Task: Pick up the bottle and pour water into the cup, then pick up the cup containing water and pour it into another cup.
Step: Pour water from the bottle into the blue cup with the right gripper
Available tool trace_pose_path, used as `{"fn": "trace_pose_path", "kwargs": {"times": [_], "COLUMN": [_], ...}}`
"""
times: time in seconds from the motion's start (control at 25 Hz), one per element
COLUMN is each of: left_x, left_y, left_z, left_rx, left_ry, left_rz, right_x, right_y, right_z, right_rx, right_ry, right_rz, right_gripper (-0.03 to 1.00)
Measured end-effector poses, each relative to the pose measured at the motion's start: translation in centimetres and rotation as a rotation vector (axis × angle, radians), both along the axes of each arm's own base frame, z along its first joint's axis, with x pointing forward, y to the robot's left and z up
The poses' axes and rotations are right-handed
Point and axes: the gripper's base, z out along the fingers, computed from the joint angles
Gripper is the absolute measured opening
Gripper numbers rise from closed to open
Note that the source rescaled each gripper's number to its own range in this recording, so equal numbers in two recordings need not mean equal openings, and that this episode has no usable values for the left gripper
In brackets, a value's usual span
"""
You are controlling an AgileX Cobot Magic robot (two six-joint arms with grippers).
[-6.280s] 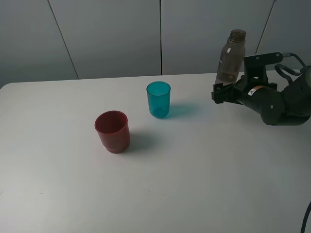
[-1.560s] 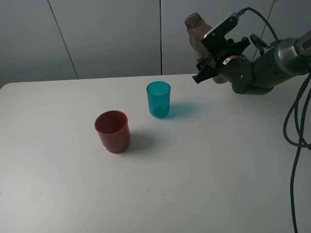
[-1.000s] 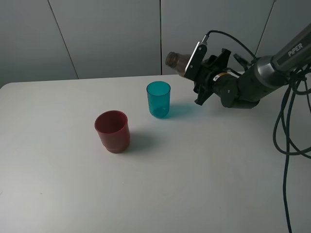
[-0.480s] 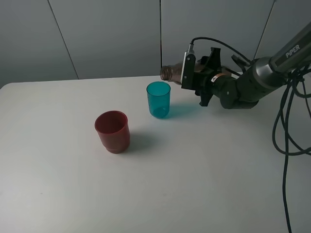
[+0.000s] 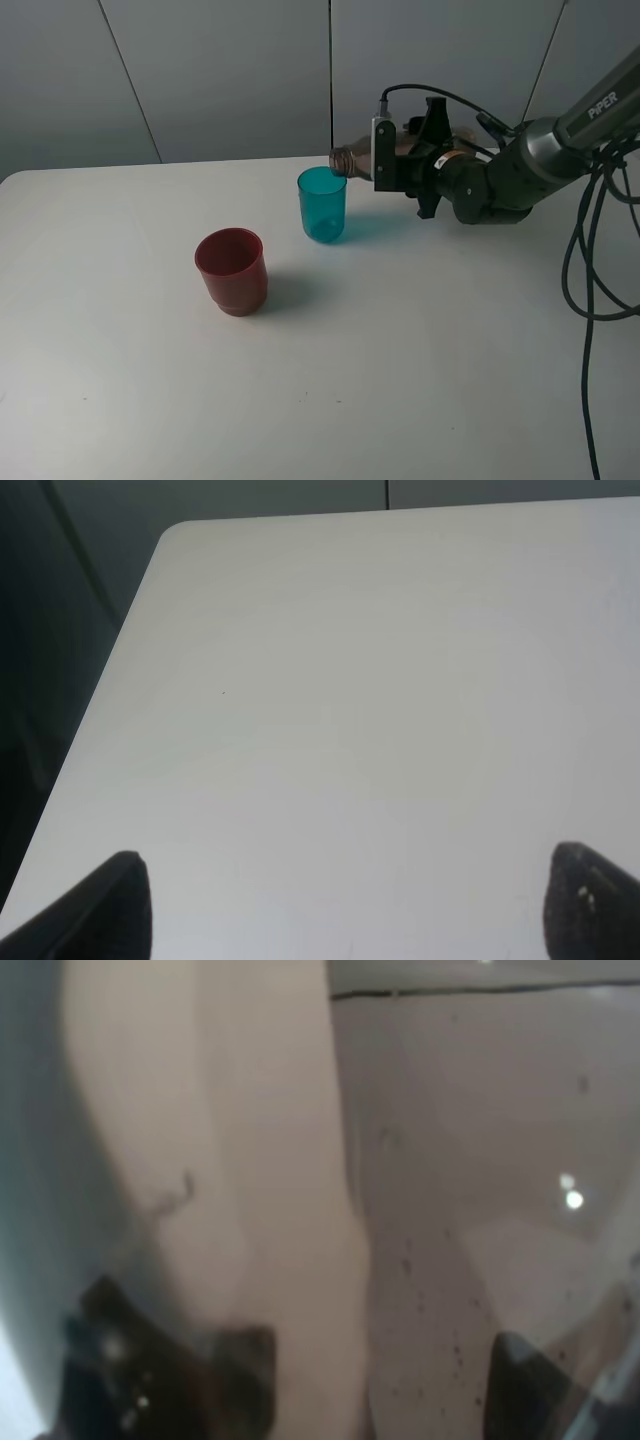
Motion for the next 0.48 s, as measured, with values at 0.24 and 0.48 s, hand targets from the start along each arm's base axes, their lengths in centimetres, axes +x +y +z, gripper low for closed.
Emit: {"fn": "trace_pose_path", "kwargs": {"times": [0.24, 0.48], "left_x": [0.0, 0.0], "left_y": [0.0, 0.0], "left_z": [0.0, 0.0], "left_rx": [0.0, 0.0], "left_ry": [0.0, 0.0], "left_rz": [0.0, 0.0], "right_x": [0.0, 0.0], "right_y": [0.01, 0.22], "right_z": [0.0, 0.13], "right_rx": [-0.002, 0.085], "right_ry": [-0.001, 0.0], "right_rz": [0.002, -0.011], "right_gripper": [0.01, 0.01]}}
